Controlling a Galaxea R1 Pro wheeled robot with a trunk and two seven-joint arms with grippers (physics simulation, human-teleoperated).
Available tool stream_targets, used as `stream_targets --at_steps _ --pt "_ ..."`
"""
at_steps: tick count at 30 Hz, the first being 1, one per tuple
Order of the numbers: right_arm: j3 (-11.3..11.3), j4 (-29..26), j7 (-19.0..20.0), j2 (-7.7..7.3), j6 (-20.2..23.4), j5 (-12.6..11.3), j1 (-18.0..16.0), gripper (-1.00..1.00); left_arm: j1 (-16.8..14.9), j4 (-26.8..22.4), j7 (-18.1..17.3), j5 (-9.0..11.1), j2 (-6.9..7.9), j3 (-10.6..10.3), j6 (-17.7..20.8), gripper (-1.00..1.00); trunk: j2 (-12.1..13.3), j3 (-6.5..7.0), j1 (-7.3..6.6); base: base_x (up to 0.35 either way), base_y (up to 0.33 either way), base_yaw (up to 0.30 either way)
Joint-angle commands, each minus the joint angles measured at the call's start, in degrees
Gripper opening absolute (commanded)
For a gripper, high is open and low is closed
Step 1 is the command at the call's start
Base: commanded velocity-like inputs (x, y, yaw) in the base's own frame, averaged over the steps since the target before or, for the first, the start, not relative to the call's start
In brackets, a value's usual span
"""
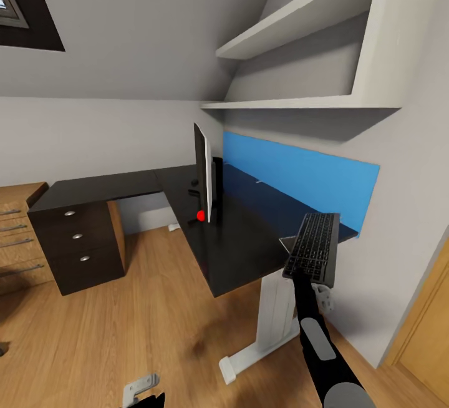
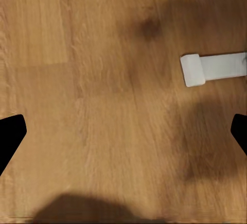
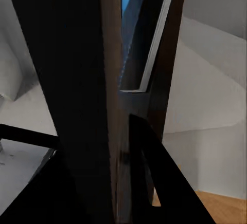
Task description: In the bedroom, organize the workspace by keeping the computer under the desk, ensuring the monitor is on the desk, placing the keyboard on the desk next to the monitor, placing the mouse on the desk next to the keyboard, moving the folder from the swivel chair onto the desk next to the mouse, stacking the notebook on top of the folder with the pen on top of the notebook, and positioning the swivel chair next to the desk.
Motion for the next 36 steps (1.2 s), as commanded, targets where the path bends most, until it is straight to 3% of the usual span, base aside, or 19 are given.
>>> stream_targets --at_steps 1,8,15,20,25,31,36 --pt "-0.13 -0.26 0.53 0.05 0.08 -0.71 -0.05 -1.00 -0.01 0.36 0.53 0.57 0.07 -0.30 0.16 1.00 0.39 0.13 -0.23 0.000 0.000 0.000" --pt "1.01 -5.29 0.68 0.29 3.25 -0.65 0.19 -1.00 -0.02 1.12 0.61 0.58 -0.02 -0.38 0.16 1.00 3.19 1.38 -1.77 0.000 0.000 0.000" --pt "2.01 -6.18 0.68 0.32 5.17 -0.71 0.22 -1.00 -0.01 1.12 0.61 0.58 -0.03 -0.38 0.16 1.00 6.00 2.64 -3.31 0.000 0.000 0.000" --pt "2.07 -9.04 0.57 0.44 9.51 -0.88 0.92 -1.00 -0.03 1.12 0.60 0.58 0.05 -0.38 0.13 1.00 8.01 3.54 -4.41 0.000 0.000 0.000" --pt "2.48 -17.51 -1.17 0.87 10.22 -1.07 6.42 -1.00 -0.02 1.12 0.53 0.58 0.14 -0.38 0.08 1.00 10.01 4.43 -5.50 0.000 0.000 0.000" --pt "6.76 -34.36 -5.34 2.00 10.11 -1.08 17.95 -1.00 -0.02 1.12 0.41 0.59 0.15 -0.34 0.08 1.00 11.21 4.97 -6.16 0.000 0.000 0.000" --pt "9.70 -38.62 -5.71 2.10 9.74 -1.08 24.34 -1.00 -0.03 1.12 0.36 0.50 0.15 -0.22 0.08 1.00 11.21 4.97 -6.16 0.000 0.000 0.000"
